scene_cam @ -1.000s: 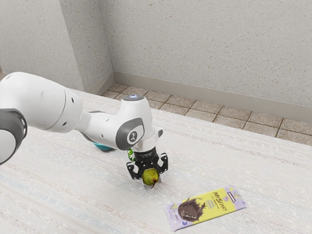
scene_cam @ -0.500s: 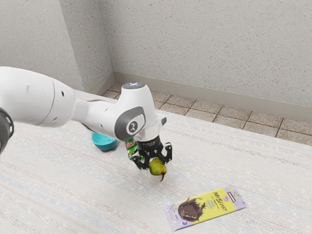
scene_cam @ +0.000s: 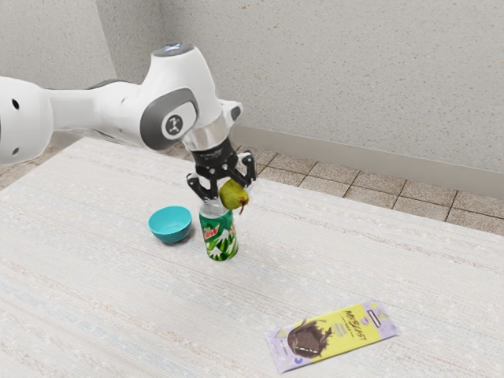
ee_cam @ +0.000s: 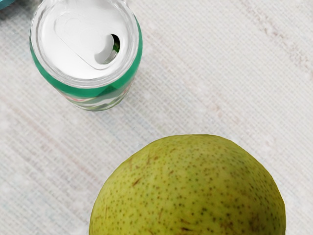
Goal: Place the pear in the bowl.
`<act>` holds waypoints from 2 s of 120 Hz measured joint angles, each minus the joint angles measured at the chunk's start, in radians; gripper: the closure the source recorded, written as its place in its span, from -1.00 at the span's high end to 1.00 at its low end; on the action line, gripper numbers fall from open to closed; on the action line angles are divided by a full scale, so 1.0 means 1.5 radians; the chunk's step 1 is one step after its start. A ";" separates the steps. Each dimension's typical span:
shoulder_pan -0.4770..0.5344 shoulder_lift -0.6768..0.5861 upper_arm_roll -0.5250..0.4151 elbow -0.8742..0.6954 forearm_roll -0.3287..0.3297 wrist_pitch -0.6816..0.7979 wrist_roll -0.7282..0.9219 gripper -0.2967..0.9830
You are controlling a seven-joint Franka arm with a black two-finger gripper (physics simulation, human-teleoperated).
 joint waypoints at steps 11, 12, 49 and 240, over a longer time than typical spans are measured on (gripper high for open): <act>0.031 -0.012 0.000 0.009 0.016 -0.035 0.000 -0.51; 0.034 -0.013 0.000 0.010 0.018 -0.038 0.000 -0.51; 0.162 -0.015 -0.003 0.031 0.053 -0.116 0.011 -0.48; 0.206 0.125 -0.003 0.176 0.050 -0.129 0.117 0.46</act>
